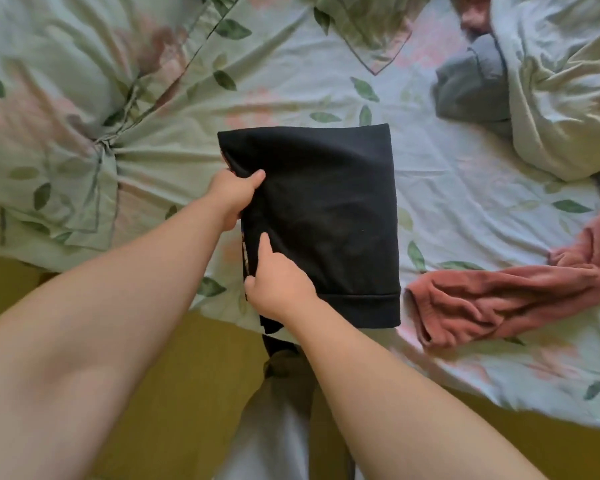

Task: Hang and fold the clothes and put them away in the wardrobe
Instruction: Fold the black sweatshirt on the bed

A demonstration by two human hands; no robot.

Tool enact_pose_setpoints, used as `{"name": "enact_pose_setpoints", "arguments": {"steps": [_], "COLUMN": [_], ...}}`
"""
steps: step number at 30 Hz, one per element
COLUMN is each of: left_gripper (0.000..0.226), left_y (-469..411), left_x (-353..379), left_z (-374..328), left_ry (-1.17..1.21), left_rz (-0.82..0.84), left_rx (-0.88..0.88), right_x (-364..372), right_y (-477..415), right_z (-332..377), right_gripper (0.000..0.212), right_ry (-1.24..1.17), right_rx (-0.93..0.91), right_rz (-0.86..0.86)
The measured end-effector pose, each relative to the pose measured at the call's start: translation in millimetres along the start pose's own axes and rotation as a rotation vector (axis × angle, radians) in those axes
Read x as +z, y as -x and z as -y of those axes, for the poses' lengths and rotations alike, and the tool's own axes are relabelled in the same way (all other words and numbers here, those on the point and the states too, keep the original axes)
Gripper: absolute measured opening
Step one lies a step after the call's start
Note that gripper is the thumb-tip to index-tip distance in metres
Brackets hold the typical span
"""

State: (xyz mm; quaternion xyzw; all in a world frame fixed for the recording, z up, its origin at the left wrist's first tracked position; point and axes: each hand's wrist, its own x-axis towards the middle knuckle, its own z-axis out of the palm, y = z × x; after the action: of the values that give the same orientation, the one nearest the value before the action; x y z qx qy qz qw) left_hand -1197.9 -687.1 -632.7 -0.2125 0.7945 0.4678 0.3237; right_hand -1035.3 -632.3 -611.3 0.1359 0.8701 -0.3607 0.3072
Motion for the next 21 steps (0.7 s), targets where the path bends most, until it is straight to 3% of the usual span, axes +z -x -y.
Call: {"name": "enact_pose_setpoints", "arguments": {"steps": [3, 5, 6, 7, 9, 11, 12, 16, 18, 21], "left_gripper": [0.051, 0.062, 0.068, 0.072, 0.073, 0.067, 0.062, 0.064, 0.067, 0.069], "left_y": [-20, -24, -21, -15, -5, 2, 3, -20, -39, -65], "left_x": [7, 17, 23, 27, 36, 50, 59, 72, 63, 43], "left_z": [12, 11, 7, 2, -3, -4, -4, 12, 23, 32], "left_ry": [-0.027, -0.097, -0.240, -0.441, -0.765, -0.898, -0.950, -1.155, -1.162, -1.145], "left_rz": [-0.094, -0.268, -0.399, -0.548, -0.723, -0.638, -0.557, -0.280, -0.253, -0.250], "left_rx": [-0.057, -0.067, -0.024, 0.104, 0.561, 0.916, 0.970, 0.740, 0.669, 0.699], "right_x": [2, -12, -21, -32, -55, -76, -85, -104, -106, -106], "right_y": [7, 7, 3, -3, -22, -46, -58, -98, -111, -122], "right_z": [-28, -48, -58, -67, -79, -85, -86, -97, -113, -133], "right_gripper": [0.063, 0.048, 0.044, 0.042, 0.046, 0.053, 0.056, 0.062, 0.065, 0.074], "right_ry": [0.022, 0.010, 0.021, 0.034, 0.061, 0.123, 0.161, 0.286, 0.369, 0.350], "right_rx": [-0.093, -0.138, -0.135, -0.104, 0.020, 0.125, 0.145, 0.126, 0.183, 0.244], "right_rz": [-0.226, -0.483, -0.610, -0.711, -0.802, -0.793, -0.769, -0.583, -0.493, -0.448]}}
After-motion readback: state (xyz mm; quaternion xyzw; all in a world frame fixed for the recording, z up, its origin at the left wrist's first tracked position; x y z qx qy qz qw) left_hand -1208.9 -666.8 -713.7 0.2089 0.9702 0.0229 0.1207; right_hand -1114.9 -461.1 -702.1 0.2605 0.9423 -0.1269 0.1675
